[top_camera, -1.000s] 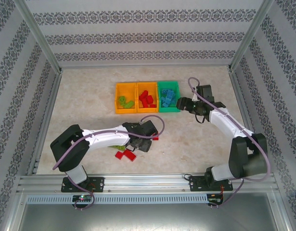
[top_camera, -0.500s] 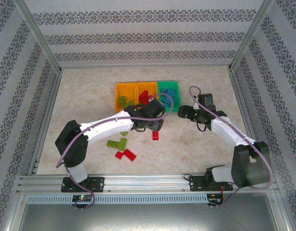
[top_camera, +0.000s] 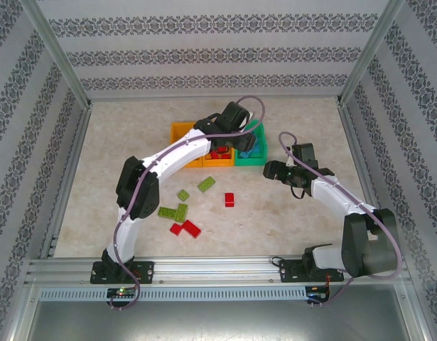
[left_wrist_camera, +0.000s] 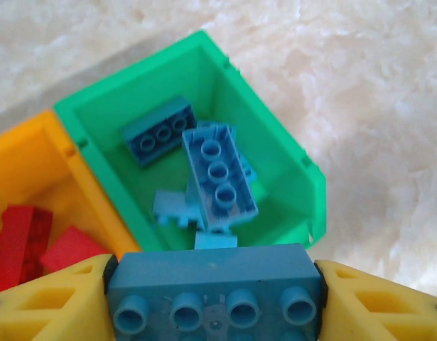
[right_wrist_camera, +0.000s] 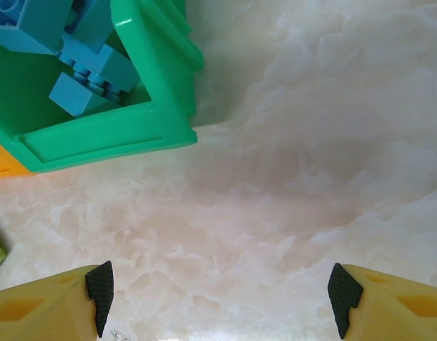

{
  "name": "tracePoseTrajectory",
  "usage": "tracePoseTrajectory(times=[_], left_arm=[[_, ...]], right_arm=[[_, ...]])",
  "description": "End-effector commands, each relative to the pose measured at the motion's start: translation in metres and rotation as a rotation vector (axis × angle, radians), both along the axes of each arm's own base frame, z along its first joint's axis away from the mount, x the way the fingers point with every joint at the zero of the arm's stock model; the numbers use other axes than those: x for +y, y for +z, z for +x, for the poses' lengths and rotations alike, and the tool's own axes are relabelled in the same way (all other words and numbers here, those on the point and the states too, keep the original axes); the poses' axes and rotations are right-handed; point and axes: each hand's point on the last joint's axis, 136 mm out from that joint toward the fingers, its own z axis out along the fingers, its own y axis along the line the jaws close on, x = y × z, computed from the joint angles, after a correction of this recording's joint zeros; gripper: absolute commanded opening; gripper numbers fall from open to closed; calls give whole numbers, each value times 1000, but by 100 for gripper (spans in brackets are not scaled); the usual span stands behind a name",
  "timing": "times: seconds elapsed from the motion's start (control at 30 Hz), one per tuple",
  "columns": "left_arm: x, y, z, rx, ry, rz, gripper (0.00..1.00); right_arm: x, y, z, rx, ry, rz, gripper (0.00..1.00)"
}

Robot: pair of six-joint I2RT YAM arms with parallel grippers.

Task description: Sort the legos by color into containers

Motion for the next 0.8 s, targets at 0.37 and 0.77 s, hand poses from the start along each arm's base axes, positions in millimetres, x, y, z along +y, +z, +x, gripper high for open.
tracePoseTrajectory(times=[0.37, 0.77], left_arm=[[-13, -19, 59, -76, -121, -56, 47], [-15, -18, 70, -118, -219, -99, 76]], right_arm=[[-4, 8, 11, -35, -22, 5, 82], [1, 17, 15, -50, -5, 26, 82]])
